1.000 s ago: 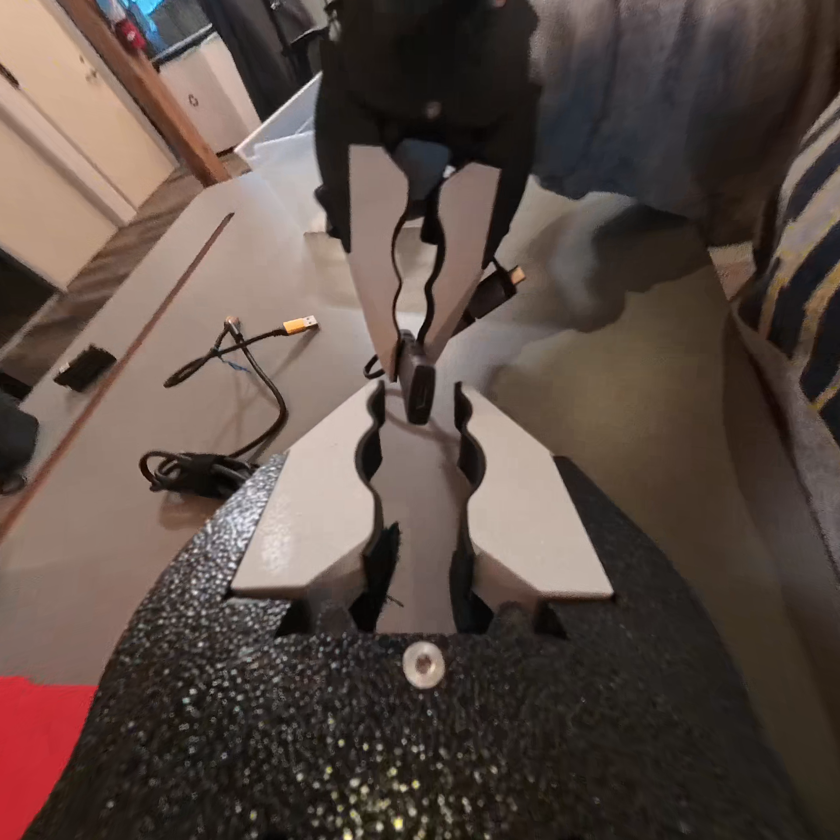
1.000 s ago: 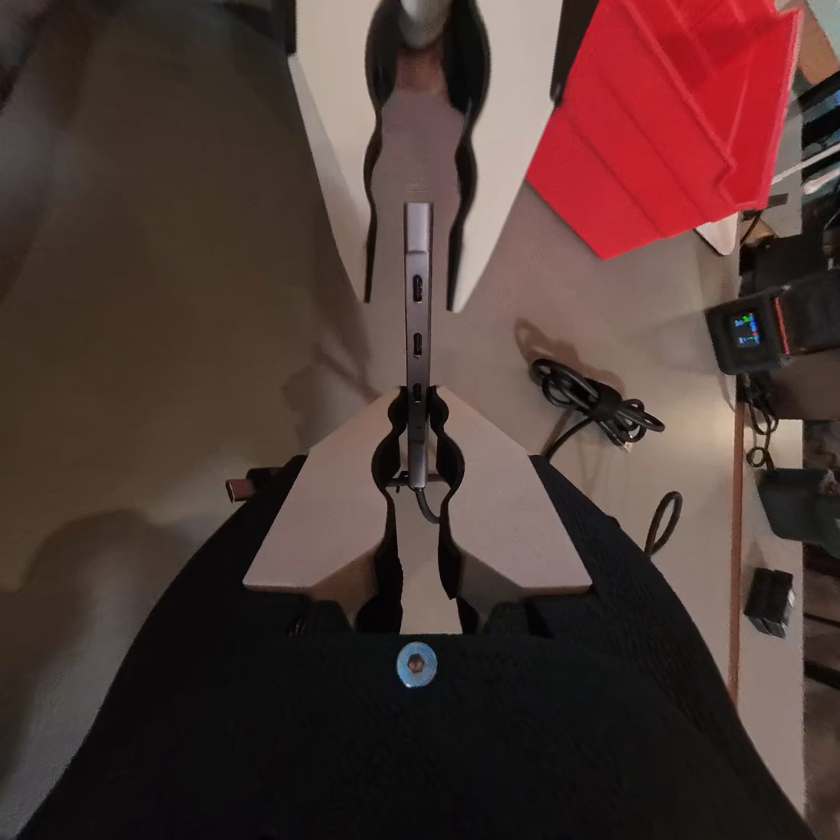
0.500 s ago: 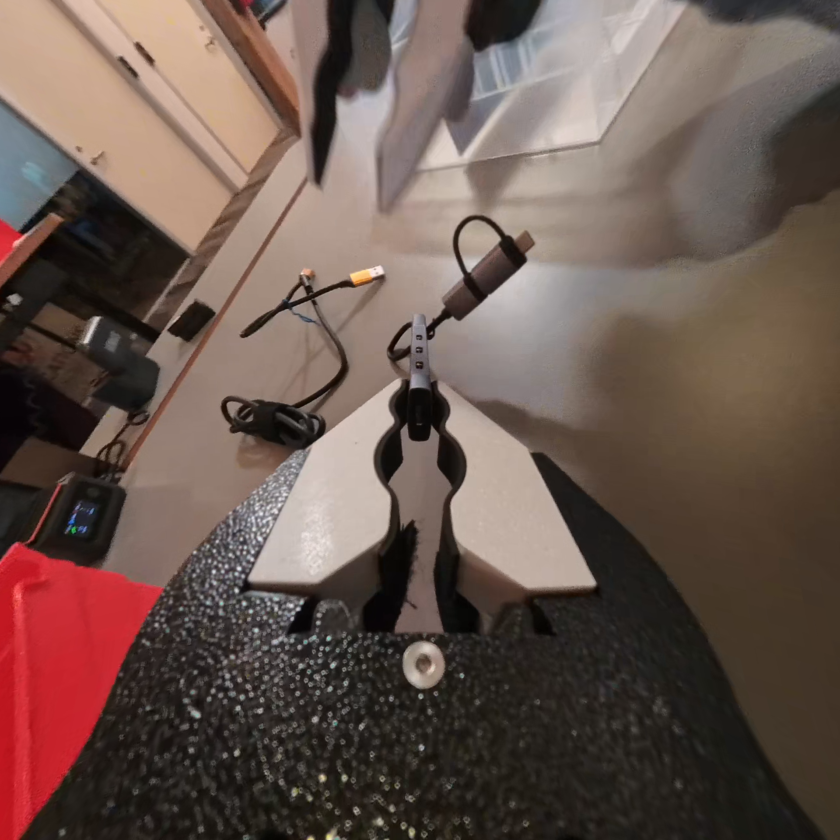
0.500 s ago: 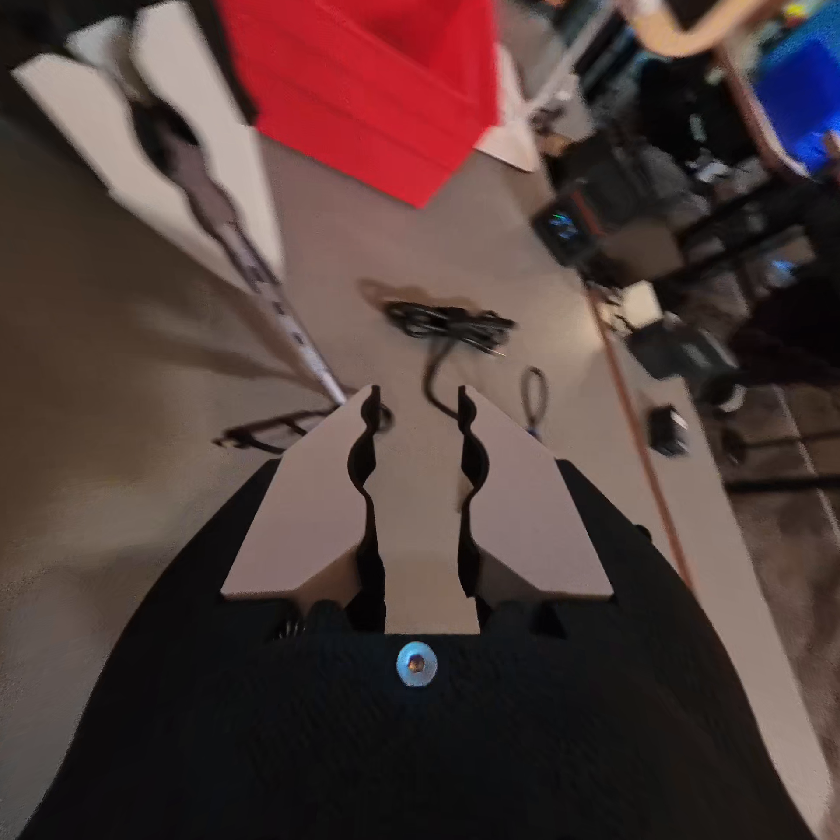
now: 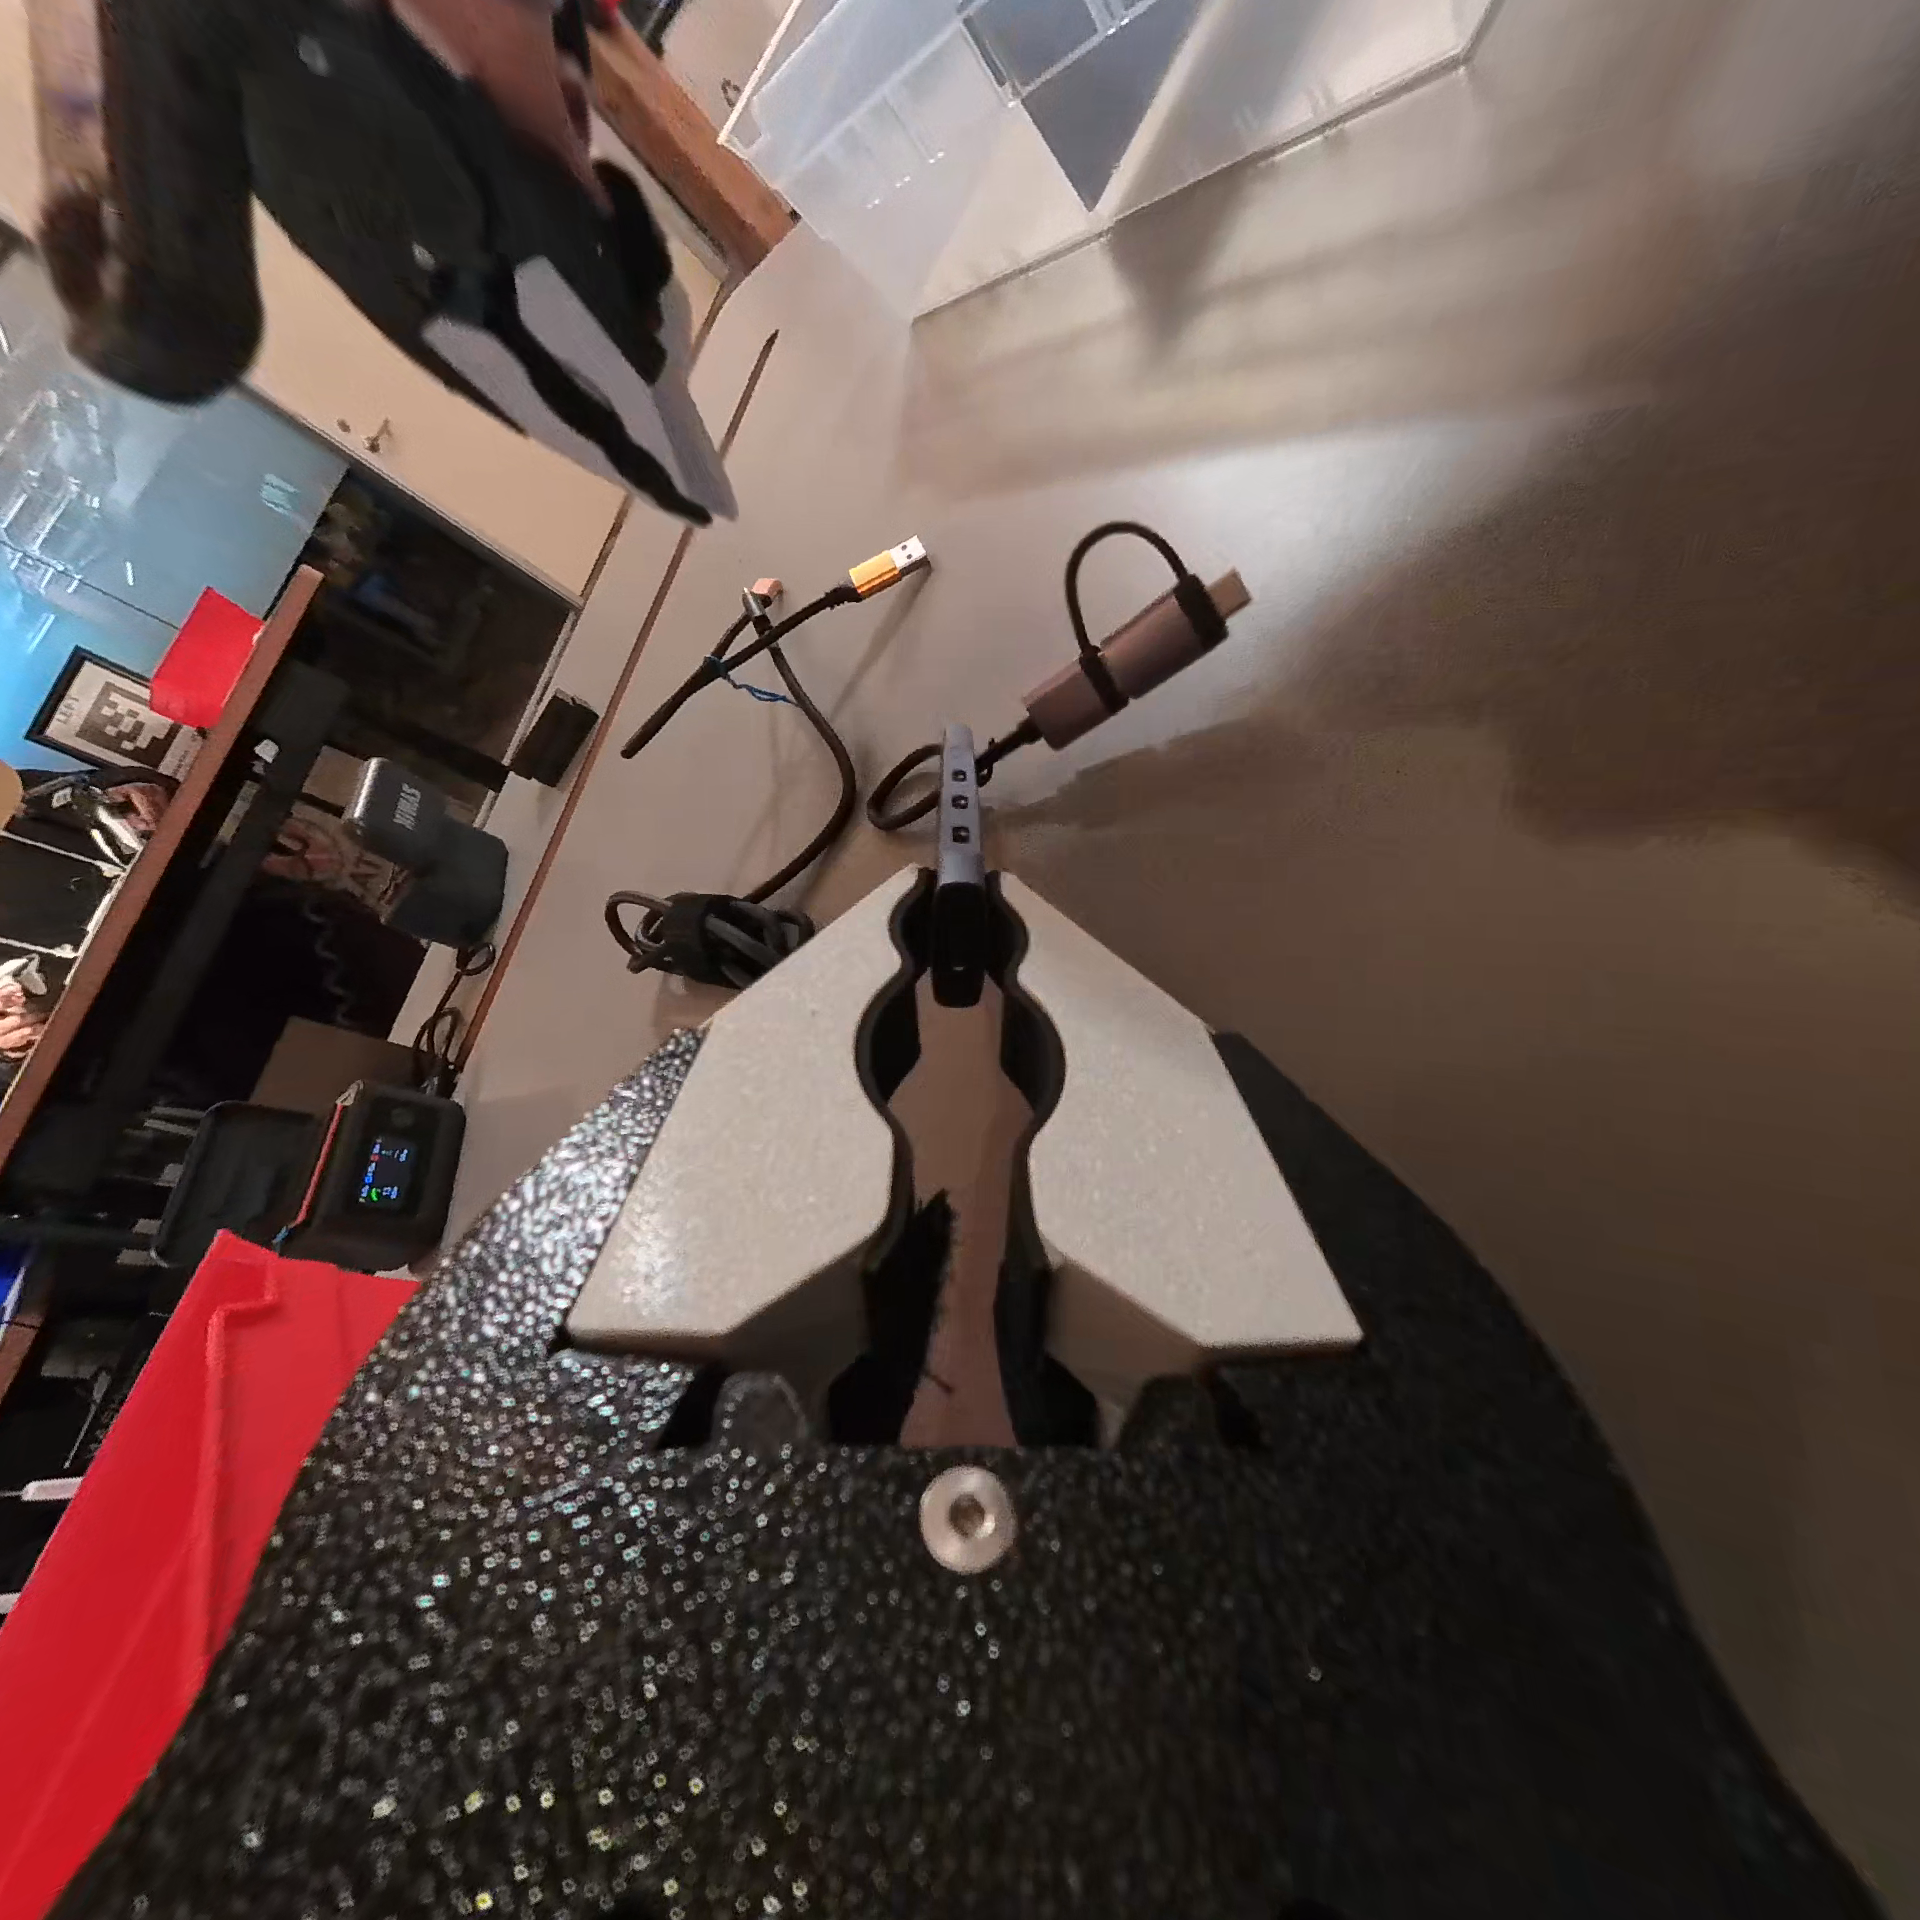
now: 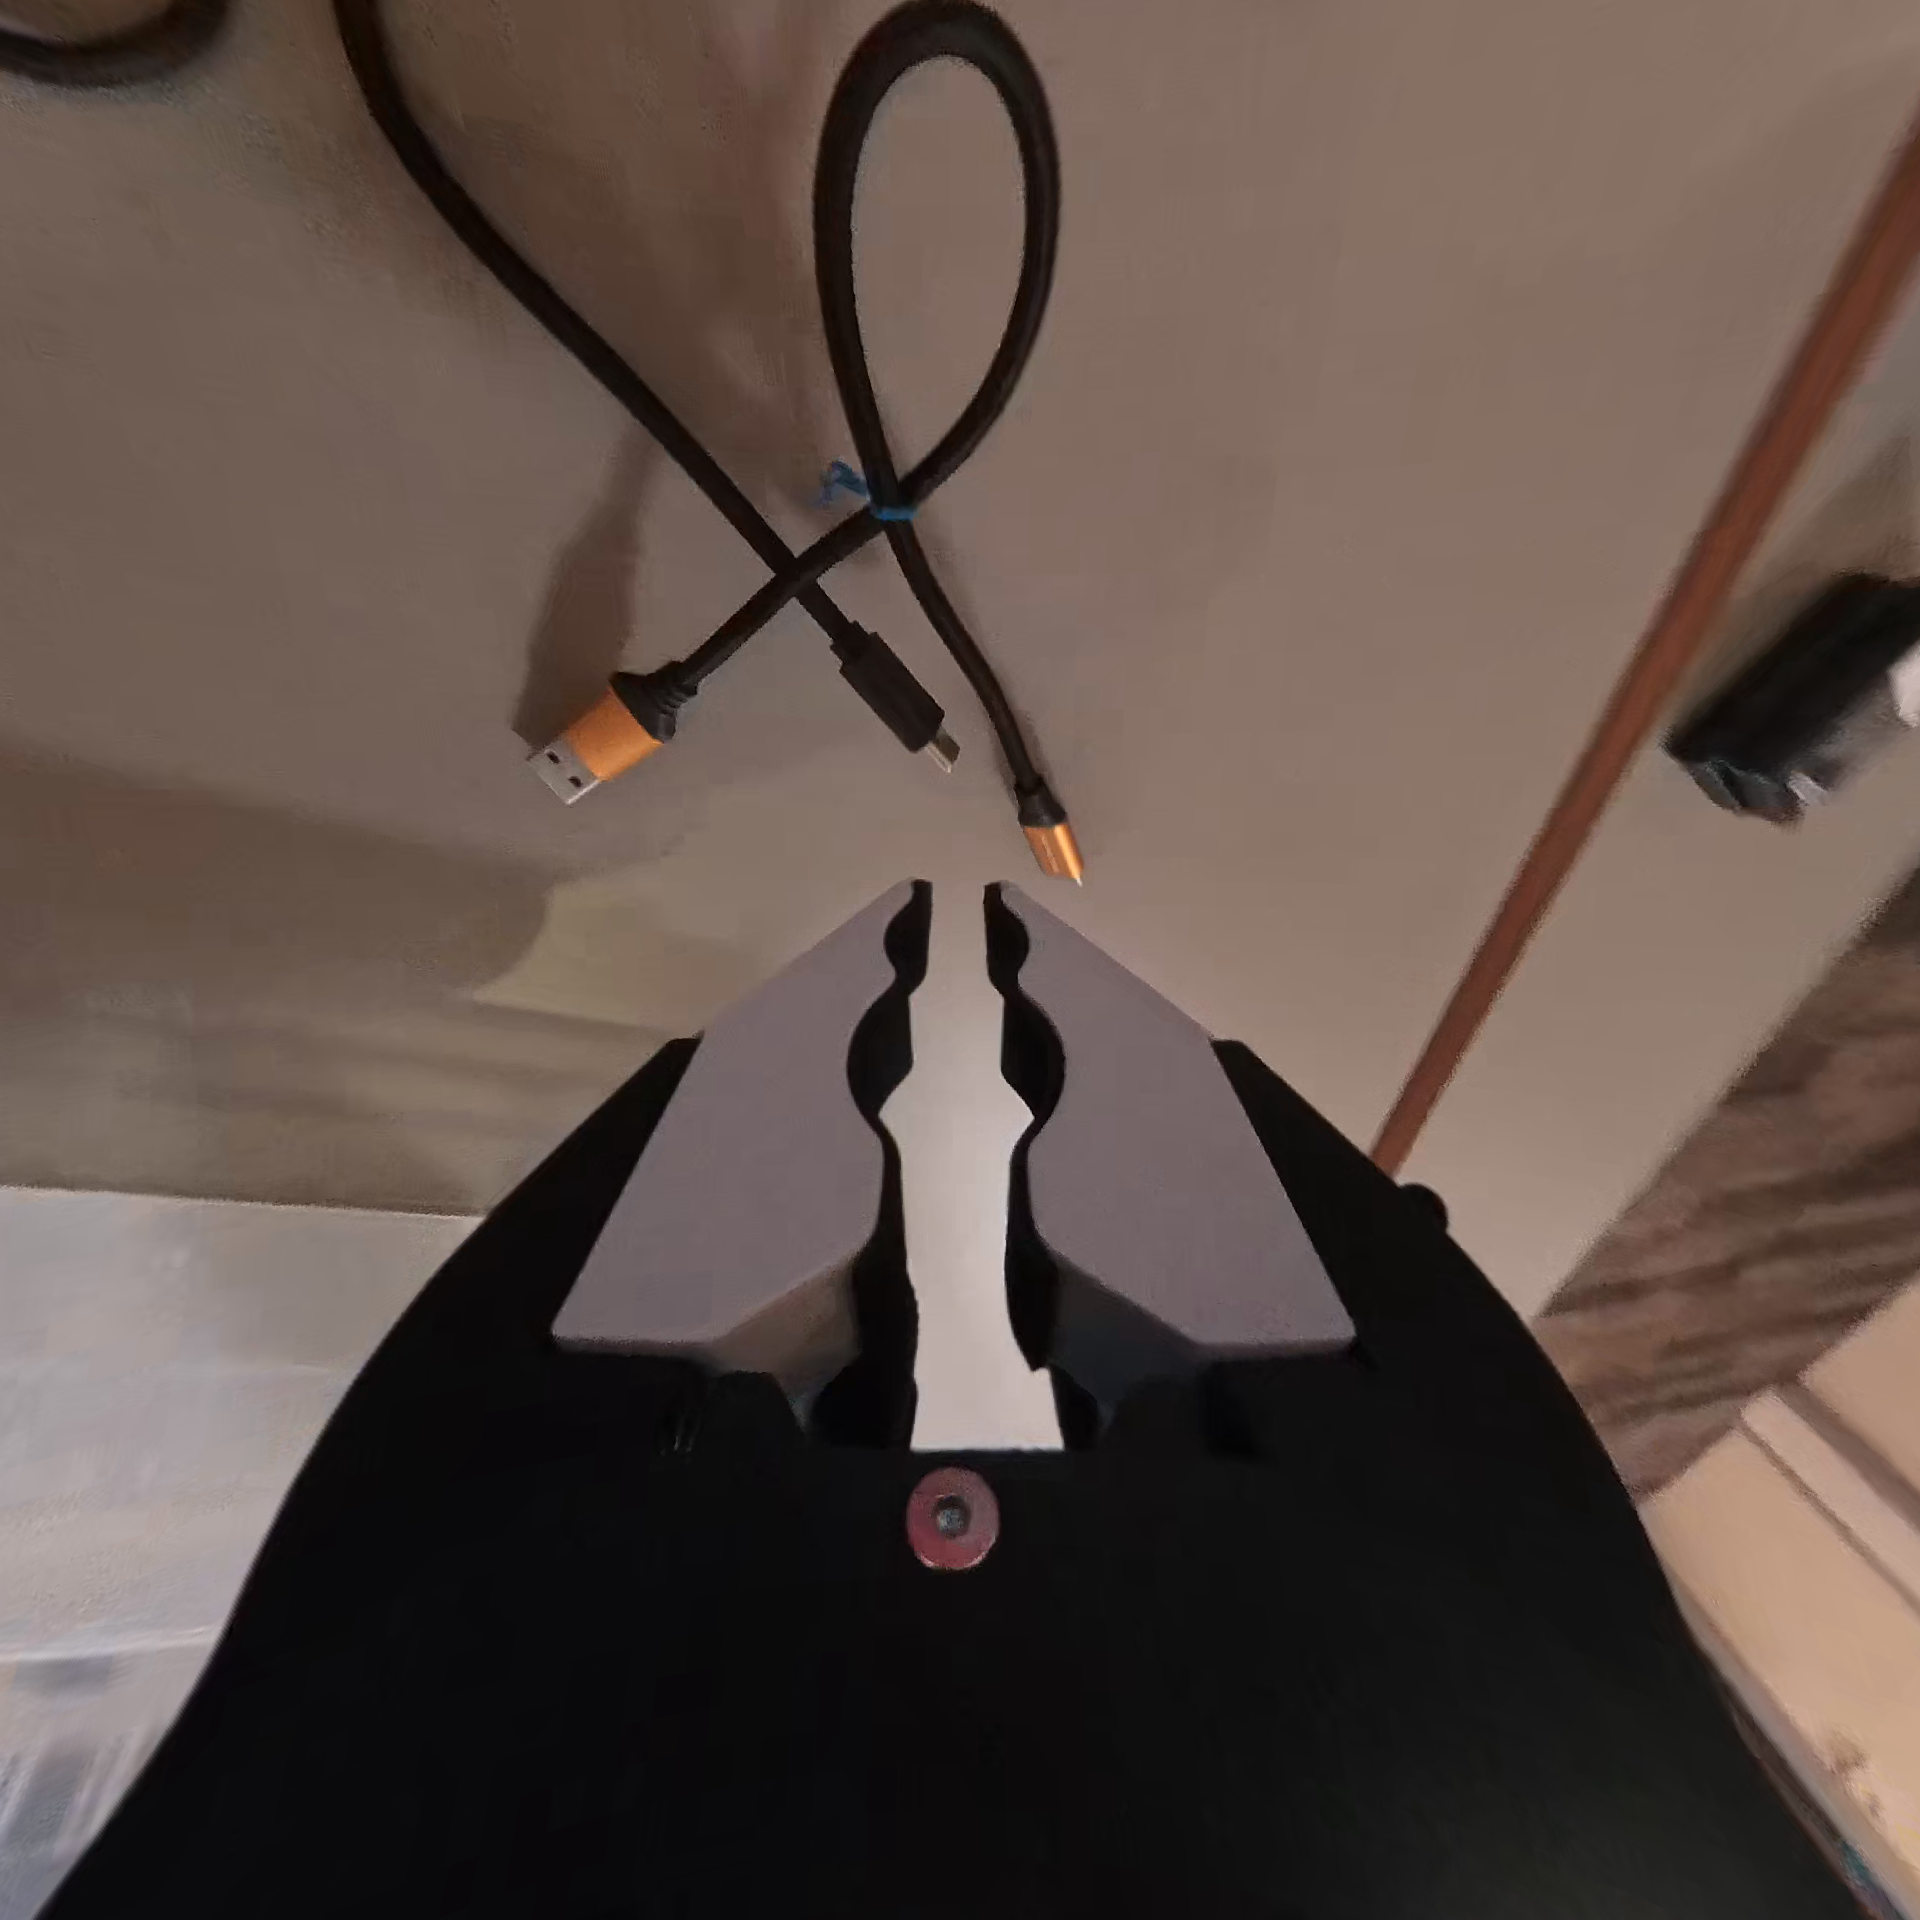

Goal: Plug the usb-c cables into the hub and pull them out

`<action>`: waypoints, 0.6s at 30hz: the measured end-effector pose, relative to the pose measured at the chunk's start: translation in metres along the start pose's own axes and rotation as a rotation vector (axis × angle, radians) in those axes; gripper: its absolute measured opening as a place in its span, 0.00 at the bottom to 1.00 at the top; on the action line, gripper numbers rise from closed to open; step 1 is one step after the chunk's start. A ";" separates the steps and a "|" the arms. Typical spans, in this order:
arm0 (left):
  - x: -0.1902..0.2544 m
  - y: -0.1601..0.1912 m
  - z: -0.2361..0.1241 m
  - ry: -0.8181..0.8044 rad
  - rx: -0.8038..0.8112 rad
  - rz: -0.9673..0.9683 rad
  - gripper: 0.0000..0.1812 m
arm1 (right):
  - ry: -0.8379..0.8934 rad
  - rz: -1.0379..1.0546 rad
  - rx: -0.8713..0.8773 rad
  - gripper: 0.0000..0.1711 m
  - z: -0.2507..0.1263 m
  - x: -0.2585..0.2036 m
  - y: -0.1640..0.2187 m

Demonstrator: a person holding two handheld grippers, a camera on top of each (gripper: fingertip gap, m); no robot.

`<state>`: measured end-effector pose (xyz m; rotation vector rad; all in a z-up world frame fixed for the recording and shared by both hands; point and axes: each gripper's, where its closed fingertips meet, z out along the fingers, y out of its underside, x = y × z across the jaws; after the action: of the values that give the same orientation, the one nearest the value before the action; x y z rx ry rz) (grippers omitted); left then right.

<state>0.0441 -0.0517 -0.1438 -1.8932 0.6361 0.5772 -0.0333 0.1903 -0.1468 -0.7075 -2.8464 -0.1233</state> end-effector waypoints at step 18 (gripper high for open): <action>0.002 0.004 0.004 0.024 -0.004 -0.016 0.04 | -0.173 0.122 -0.162 0.04 0.037 0.025 0.017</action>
<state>0.0424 -0.0500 -0.1488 -1.9094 0.6354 0.5471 -0.0536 0.2219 -0.1767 -0.9676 -2.9710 -0.2902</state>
